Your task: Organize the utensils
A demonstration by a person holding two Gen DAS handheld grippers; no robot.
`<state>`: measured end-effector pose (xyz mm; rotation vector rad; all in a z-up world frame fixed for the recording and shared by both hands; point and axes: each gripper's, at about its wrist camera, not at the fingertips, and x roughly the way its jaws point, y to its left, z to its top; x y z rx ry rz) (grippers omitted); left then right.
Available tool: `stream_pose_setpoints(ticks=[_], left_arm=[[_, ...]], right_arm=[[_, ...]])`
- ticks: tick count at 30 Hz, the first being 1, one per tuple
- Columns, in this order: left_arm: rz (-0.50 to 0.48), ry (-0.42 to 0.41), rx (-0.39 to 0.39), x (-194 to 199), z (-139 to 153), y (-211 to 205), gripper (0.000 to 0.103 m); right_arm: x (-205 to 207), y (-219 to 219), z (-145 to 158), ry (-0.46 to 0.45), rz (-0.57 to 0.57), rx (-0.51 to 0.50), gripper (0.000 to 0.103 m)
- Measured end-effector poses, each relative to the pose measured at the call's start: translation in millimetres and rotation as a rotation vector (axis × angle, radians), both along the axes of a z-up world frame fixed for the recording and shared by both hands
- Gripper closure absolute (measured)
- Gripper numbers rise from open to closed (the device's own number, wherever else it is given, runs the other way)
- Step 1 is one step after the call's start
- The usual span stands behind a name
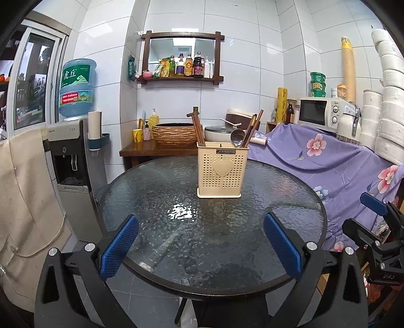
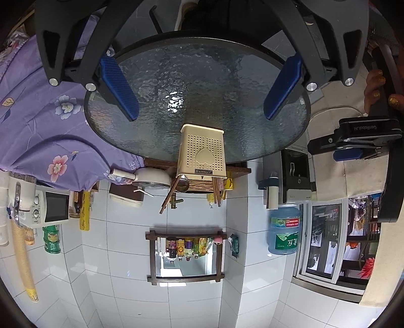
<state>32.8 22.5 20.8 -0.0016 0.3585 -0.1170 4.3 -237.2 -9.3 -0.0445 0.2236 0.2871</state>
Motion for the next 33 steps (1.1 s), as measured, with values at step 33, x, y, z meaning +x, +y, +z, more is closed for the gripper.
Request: stream_pose_setpoints(ticks=[33], left_arm=[[-0.004,0.0,0.002,0.2,0.1,-1.1,0.006]], right_arm=[[-0.1,5.0,0.8,-0.003,0.007,-0.02,0.006]])
